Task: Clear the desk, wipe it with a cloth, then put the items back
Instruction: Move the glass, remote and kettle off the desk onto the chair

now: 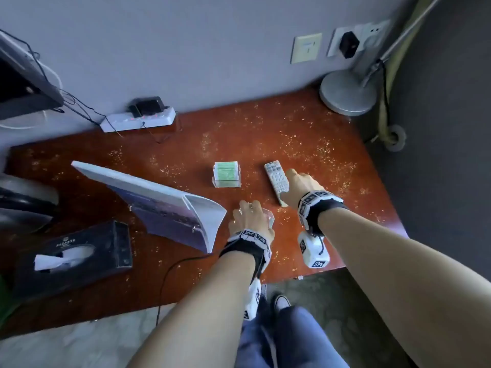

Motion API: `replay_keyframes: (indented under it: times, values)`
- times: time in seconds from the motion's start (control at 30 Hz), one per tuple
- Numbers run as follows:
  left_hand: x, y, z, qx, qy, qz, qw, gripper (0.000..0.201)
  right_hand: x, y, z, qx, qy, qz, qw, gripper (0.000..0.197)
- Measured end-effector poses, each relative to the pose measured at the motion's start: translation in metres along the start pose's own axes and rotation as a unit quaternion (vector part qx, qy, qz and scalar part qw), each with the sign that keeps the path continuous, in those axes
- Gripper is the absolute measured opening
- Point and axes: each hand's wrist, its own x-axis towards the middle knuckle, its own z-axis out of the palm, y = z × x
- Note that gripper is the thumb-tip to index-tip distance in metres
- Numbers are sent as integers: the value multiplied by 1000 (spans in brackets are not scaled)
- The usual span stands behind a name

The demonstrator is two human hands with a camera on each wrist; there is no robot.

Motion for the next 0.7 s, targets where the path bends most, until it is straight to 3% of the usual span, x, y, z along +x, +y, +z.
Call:
replay_keyframes:
  times: [0.27, 0.7]
  values:
    - [13, -5, 26, 32, 7, -11, 999, 98, 42, -12, 24, -15, -6, 49, 999, 57]
    - [20, -5, 48, 29, 56, -66, 996, 102, 57, -3, 37, 2, -2, 50, 999, 57]
